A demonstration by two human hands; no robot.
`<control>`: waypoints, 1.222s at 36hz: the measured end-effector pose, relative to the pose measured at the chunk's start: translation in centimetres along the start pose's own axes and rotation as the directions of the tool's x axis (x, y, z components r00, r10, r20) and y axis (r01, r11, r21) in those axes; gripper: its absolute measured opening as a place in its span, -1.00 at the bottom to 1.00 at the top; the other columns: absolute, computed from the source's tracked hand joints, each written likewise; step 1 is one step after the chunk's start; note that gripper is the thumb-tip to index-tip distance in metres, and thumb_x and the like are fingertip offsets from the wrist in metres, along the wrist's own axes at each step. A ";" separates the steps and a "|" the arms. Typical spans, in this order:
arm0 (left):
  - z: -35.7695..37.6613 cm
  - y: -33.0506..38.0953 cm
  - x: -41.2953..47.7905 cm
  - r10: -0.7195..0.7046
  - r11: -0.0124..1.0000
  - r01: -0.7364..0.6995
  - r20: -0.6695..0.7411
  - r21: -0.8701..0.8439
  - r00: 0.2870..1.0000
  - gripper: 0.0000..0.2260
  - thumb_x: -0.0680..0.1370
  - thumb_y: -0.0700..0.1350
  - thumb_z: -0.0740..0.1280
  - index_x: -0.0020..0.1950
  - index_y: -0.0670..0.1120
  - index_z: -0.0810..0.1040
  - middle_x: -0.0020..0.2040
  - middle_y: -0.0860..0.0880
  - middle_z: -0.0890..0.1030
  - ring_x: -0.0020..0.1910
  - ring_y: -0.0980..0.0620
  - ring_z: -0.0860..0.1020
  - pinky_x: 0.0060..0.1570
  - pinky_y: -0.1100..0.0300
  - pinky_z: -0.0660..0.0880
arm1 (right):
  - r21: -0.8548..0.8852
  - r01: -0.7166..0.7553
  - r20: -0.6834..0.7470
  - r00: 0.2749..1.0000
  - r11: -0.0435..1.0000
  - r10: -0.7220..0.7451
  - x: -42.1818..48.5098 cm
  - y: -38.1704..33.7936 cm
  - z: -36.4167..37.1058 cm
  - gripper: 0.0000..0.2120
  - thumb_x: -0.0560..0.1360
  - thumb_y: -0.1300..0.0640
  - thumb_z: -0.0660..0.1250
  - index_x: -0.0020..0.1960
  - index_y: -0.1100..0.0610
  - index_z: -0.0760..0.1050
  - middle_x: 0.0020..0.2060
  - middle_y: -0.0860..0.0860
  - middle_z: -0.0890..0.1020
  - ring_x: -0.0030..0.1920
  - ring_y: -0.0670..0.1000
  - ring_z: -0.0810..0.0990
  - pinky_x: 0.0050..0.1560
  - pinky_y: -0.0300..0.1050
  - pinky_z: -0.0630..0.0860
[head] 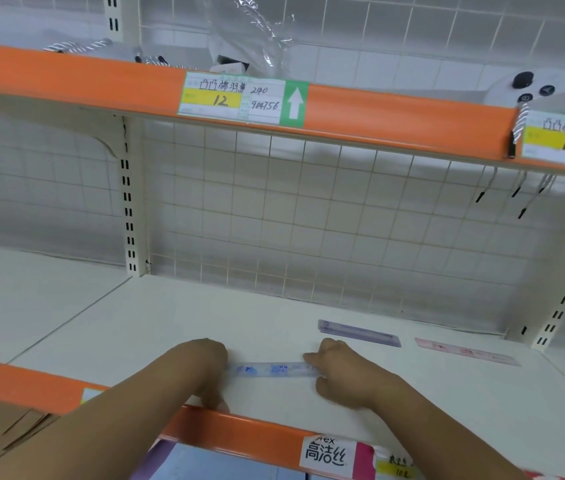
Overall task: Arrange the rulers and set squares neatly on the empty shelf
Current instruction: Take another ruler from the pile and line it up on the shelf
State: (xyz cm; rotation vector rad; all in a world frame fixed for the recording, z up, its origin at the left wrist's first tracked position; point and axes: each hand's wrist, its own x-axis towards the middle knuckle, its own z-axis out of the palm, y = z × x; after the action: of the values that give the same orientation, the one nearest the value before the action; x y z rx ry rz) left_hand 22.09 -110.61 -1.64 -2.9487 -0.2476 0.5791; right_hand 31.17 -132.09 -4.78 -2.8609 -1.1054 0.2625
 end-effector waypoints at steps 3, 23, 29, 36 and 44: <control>0.0 -0.1 0.1 -0.003 1.000 0.003 -0.002 0.004 1.000 -0.42 0.39 0.16 0.46 0.27 -0.14 0.48 0.15 -0.05 0.59 -0.02 0.01 0.54 0.06 0.18 0.49 | 0.015 -0.003 0.024 1.000 1.000 0.003 0.2 0.3 -0.2 -0.82 0.54 0.12 0.14 0.07 0.12 0.46 -0.06 0.02 0.35 -0.09 0.02 0.39 -0.01 -0.09 0.42; -0.4 0.4 0.4 -0.019 1.000 0.019 0.036 0.014 0.999 -0.39 0.44 0.11 0.46 0.36 -0.18 0.41 0.28 -0.10 0.51 0.24 -0.06 0.50 0.16 0.15 0.44 | 0.296 -0.210 -0.234 0.930 0.932 0.284 7.2 -0.2 -2.7 -0.83 0.41 0.05 0.37 -0.02 -0.04 0.46 -0.11 -0.03 0.56 -0.12 0.02 0.52 -0.17 -0.17 0.39; -0.6 0.5 0.6 -0.028 1.000 0.028 0.051 0.015 0.998 -0.36 0.42 0.10 0.48 0.36 -0.21 0.39 0.26 -0.12 0.51 0.22 -0.09 0.52 0.20 0.11 0.44 | 0.307 -0.186 -0.233 0.936 0.933 0.263 9.8 -0.8 -1.9 -0.72 0.42 0.01 0.41 0.12 -0.03 0.53 -0.04 -0.07 0.53 0.12 0.01 0.48 0.08 -0.16 0.42; -0.5 0.3 0.9 -0.031 0.999 0.031 0.040 0.006 0.999 -0.37 0.41 0.06 0.51 0.35 -0.22 0.39 0.25 -0.13 0.52 0.21 -0.11 0.52 0.17 0.08 0.45 | 0.301 -0.204 -0.233 0.932 0.931 0.279 11.2 -0.4 -1.6 -0.73 0.40 -0.02 0.44 0.09 -0.08 0.55 0.09 -0.01 0.47 0.20 0.04 0.40 0.17 -0.11 0.42; -0.4 0.3 1.0 -0.044 0.999 0.045 0.031 -0.003 0.999 -0.34 0.40 0.05 0.52 0.36 -0.23 0.38 0.27 -0.15 0.50 0.23 -0.13 0.51 0.19 0.06 0.45 | 0.329 -0.235 -0.191 0.932 0.915 0.308 12.1 -0.3 -1.4 -0.74 0.40 -0.01 0.41 0.09 -0.13 0.54 0.13 -0.08 0.53 0.23 0.03 0.38 0.20 -0.09 0.40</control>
State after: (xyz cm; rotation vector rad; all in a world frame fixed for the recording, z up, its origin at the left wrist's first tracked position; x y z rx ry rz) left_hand 23.17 -110.74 -1.70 -2.9318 -0.3171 0.6194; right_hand 40.06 -123.70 -5.01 -2.6726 -0.5635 0.0843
